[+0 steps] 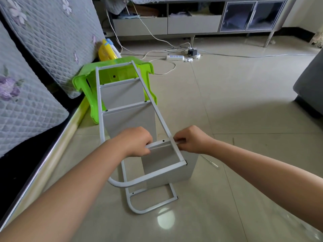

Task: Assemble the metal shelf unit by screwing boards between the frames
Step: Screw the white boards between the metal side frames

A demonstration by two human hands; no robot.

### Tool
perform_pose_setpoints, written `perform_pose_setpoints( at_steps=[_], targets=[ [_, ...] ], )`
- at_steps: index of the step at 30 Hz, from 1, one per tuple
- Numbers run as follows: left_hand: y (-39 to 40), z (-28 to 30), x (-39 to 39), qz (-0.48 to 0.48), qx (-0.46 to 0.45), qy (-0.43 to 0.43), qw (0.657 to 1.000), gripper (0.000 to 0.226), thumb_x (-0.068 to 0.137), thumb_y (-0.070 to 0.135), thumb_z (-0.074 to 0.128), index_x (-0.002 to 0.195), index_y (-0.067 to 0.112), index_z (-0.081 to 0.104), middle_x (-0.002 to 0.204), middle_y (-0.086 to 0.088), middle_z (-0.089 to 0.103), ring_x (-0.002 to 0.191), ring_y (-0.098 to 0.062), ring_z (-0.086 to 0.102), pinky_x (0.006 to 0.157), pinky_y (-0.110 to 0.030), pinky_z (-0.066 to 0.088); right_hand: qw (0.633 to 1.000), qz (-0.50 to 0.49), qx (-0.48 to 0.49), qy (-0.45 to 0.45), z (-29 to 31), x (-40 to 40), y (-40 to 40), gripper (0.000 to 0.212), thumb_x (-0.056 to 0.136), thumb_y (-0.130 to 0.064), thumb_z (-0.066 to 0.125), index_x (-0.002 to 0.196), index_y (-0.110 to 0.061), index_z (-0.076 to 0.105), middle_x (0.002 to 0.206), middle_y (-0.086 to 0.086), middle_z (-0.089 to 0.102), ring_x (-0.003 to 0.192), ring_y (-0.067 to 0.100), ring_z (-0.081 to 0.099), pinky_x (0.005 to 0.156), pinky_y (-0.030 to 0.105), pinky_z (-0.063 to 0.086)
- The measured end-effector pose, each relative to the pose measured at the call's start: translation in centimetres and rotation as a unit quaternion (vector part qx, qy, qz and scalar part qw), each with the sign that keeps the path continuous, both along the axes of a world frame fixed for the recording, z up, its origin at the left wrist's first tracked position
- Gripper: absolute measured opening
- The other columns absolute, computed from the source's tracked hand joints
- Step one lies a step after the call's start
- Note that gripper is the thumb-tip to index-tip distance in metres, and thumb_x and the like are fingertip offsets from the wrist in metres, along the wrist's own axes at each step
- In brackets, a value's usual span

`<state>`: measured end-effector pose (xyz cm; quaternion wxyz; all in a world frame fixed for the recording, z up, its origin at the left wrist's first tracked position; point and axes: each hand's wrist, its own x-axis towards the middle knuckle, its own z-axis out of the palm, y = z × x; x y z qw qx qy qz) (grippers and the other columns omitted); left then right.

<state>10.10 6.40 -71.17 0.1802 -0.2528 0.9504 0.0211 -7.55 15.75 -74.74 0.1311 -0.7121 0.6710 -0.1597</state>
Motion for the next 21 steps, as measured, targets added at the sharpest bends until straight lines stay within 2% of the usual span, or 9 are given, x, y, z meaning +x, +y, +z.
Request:
perform_pose_setpoints(
  at_steps=[3, 6, 8, 10, 12, 14, 16, 19, 21],
  targets=[
    [0.4, 0.1, -0.1, 0.002, -0.015, -0.01, 1.0, 0.018, 0.085, 0.024, 0.054, 0.07, 0.015, 0.049, 0.074, -0.002, 0.049, 0.076, -0.024, 0.052, 0.06, -0.027, 0.034, 0.997, 0.023, 0.064, 0.025, 1.0, 0.2, -0.4, 0.017, 0.081, -0.013, 0.061, 0.087, 0.003, 0.064, 0.081, 0.017, 0.063, 0.07, 0.024, 0.05, 0.056, 0.02, 0.028],
    [0.3, 0.3, -0.1, -0.002, -0.014, -0.039, 0.999, 0.015, 0.081, 0.021, 0.056, 0.067, 0.016, 0.052, 0.07, -0.001, 0.05, 0.071, -0.022, 0.051, 0.056, -0.026, 0.034, 0.966, 0.053, 0.213, 0.134, 3.2, -0.7, -0.5, 0.024, 0.086, -0.022, 0.058, 0.103, -0.005, 0.06, 0.101, 0.006, 0.06, 0.089, 0.019, 0.051, 0.064, 0.02, 0.031],
    [0.3, 0.5, -0.3, -0.004, -0.02, -0.069, 0.997, 0.021, 0.077, 0.017, 0.056, 0.06, 0.014, 0.045, 0.06, -0.001, 0.044, 0.06, -0.021, 0.044, 0.049, -0.024, 0.029, 0.946, 0.054, 0.254, 0.194, 3.9, -1.7, -0.4, 0.015, 0.091, -0.019, 0.051, 0.096, -0.008, 0.06, 0.09, 0.0, 0.052, 0.08, 0.014, 0.048, 0.056, 0.013, 0.028],
    [0.3, 0.7, -0.7, 0.003, -0.019, -0.091, 0.996, 0.027, 0.075, 0.014, 0.057, 0.056, 0.013, 0.038, 0.056, -0.001, 0.039, 0.052, -0.017, 0.036, 0.046, -0.022, 0.024, 0.931, 0.054, 0.275, 0.235, 3.7, -2.5, -0.5, 0.018, 0.092, -0.013, 0.044, 0.086, -0.004, 0.058, 0.082, 0.003, 0.052, 0.071, 0.015, 0.05, 0.05, 0.014, 0.03],
    [0.4, 0.7, -0.9, 0.012, -0.016, -0.103, 0.994, 0.027, 0.075, 0.014, 0.057, 0.056, 0.013, 0.038, 0.057, -0.001, 0.038, 0.05, -0.015, 0.034, 0.045, -0.022, 0.024, 0.933, 0.056, 0.276, 0.222, 3.2, -2.8, -0.4, 0.022, 0.094, -0.013, 0.042, 0.075, -0.008, 0.053, 0.082, 0.004, 0.054, 0.072, 0.02, 0.057, 0.05, 0.017, 0.035],
    [0.4, 0.5, -0.9, 0.021, -0.008, -0.1, 0.995, 0.027, 0.076, 0.014, 0.057, 0.056, 0.014, 0.039, 0.058, -0.001, 0.038, 0.052, -0.017, 0.036, 0.045, -0.022, 0.024, 0.945, 0.056, 0.248, 0.204, 3.0, -2.9, 0.0, 0.033, 0.095, -0.019, 0.043, 0.062, -0.019, 0.037, 0.07, -0.003, 0.045, 0.072, 0.022, 0.051, 0.05, 0.02, 0.031],
    [0.3, 0.3, -0.6, 0.032, 0.024, -0.091, 0.995, 0.025, 0.079, 0.019, 0.06, 0.061, 0.013, 0.043, 0.059, 0.0, 0.039, 0.059, -0.019, 0.041, 0.046, -0.023, 0.026, 0.954, 0.062, 0.228, 0.183, 2.7, -2.9, 0.4, 0.038, 0.094, -0.022, 0.047, 0.06, -0.021, 0.029, 0.065, -0.007, 0.036, 0.069, 0.019, 0.043, 0.053, 0.026, 0.03],
    [0.4, 0.5, -0.4, 0.038, 0.057, -0.1, 0.993, 0.024, 0.084, 0.028, 0.062, 0.07, 0.011, 0.05, 0.06, 0.001, 0.041, 0.067, -0.02, 0.044, 0.047, -0.024, 0.027, 0.96, 0.068, 0.224, 0.153, 2.0, -2.3, 0.4, 0.039, 0.09, -0.022, 0.053, 0.06, -0.02, 0.028, 0.066, -0.004, 0.045, 0.06, 0.011, 0.041, 0.052, 0.021, 0.03],
    [0.4, 0.5, -0.6, 0.039, 0.048, -0.109, 0.992, 0.031, 0.084, 0.027, 0.062, 0.063, 0.011, 0.045, 0.06, 0.0, 0.041, 0.064, -0.019, 0.044, 0.046, -0.024, 0.026, 0.961, 0.065, 0.229, 0.142, 1.9, -1.8, -0.2, 0.038, 0.089, -0.022, 0.055, 0.059, -0.019, 0.03, 0.066, -0.003, 0.046, 0.064, 0.015, 0.043, 0.053, 0.024, 0.031]
  ],
)
